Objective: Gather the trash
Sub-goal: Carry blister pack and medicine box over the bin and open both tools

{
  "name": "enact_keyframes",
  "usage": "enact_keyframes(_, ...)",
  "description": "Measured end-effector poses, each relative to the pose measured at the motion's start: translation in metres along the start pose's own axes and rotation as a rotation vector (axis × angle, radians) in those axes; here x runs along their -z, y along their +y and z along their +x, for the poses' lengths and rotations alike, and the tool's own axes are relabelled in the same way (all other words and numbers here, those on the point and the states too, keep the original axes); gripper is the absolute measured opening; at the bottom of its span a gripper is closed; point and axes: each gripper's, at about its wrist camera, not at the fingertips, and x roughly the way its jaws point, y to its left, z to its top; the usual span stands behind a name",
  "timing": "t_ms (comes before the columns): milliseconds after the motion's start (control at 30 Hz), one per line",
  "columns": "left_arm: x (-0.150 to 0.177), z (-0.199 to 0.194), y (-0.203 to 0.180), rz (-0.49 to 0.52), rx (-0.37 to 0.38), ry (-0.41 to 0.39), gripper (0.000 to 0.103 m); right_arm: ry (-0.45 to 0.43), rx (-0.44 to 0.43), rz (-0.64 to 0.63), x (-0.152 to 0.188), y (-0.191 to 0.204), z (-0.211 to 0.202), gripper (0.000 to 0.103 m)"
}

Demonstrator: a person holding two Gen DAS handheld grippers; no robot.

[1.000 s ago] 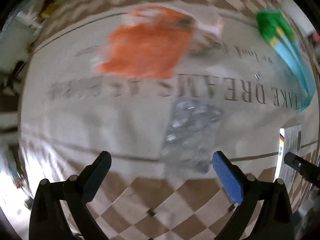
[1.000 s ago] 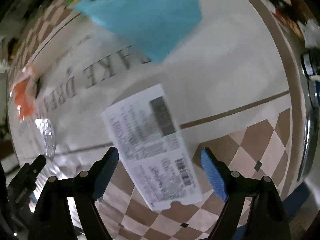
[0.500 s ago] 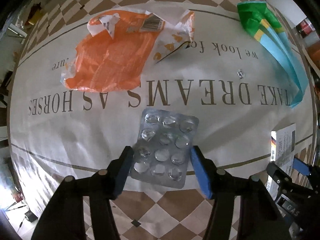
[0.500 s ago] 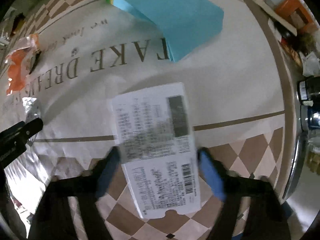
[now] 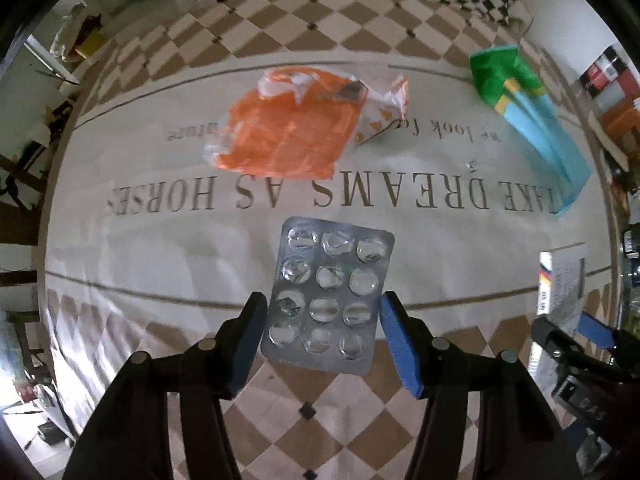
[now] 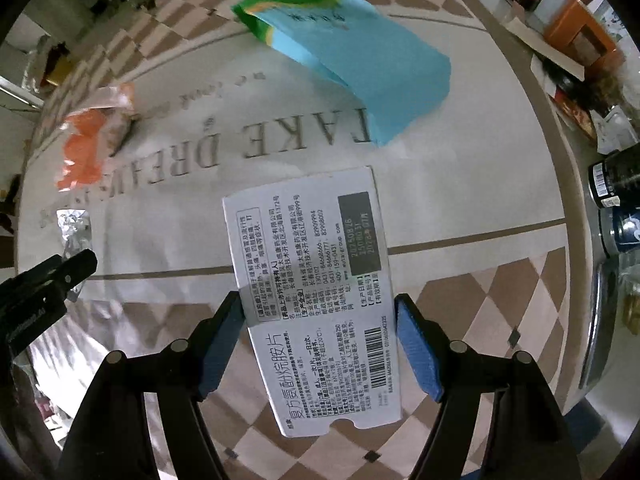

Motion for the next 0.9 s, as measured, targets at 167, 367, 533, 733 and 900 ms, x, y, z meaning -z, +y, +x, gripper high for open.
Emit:
enact_keyframes(167, 0.037, -0.037, 0.014, -0.013, 0.035, -0.058, 0.055, -0.043, -0.053, -0.008, 0.027, 0.016, -0.028, 0.077)
enact_keyframes(367, 0.086, -0.076, 0.047, -0.003, 0.088, -0.151, 0.055, -0.107, -0.096, -0.011, 0.087, 0.041, -0.059, 0.077)
enact_keyframes(533, 0.146, -0.106, 0.071, 0.029, 0.124, -0.218, 0.055, -0.159, -0.141, 0.021, 0.161, 0.068, -0.087, 0.077)
enact_keyframes(733, 0.222, -0.117, 0.100, 0.053, 0.155, -0.200, 0.055, -0.171, -0.182, 0.078, 0.259, 0.093, -0.090, 0.077)
enact_keyframes(900, 0.280, -0.084, 0.121, 0.032, 0.183, -0.089, 0.055, -0.106, -0.184, 0.135, 0.335, 0.096, -0.068, 0.077)
